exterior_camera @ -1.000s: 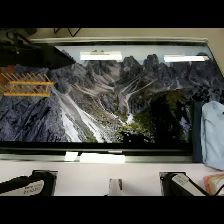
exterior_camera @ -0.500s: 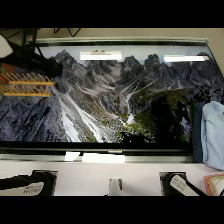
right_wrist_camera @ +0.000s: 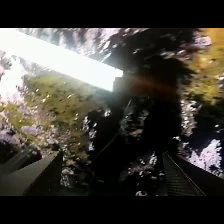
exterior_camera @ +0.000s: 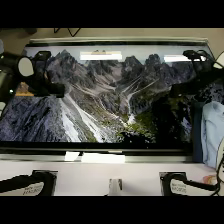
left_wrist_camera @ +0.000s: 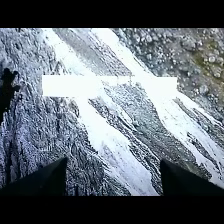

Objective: Fold the shirts.

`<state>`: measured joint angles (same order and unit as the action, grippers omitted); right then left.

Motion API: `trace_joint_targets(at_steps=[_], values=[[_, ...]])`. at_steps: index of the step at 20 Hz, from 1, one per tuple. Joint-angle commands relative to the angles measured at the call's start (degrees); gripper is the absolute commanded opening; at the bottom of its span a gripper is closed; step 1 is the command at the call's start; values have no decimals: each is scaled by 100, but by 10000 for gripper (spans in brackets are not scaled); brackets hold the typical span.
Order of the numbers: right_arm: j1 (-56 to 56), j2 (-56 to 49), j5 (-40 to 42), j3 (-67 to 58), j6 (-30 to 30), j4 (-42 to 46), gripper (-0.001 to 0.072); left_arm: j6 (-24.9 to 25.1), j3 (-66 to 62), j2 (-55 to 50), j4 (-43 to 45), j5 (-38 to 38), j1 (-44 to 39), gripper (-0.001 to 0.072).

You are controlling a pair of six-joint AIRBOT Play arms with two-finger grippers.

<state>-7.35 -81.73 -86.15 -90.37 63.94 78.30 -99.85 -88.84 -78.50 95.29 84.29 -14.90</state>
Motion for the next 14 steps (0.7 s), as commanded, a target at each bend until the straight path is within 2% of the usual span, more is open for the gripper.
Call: trace_joint_targets(at_steps=[1,14], values=[[262,-153,-184,-9,59,-111,685,-269,313,149,116,-356,13,710],[262,-146,-186,-9,59,-109,685,-269,313,83,114,-356,11,711]])
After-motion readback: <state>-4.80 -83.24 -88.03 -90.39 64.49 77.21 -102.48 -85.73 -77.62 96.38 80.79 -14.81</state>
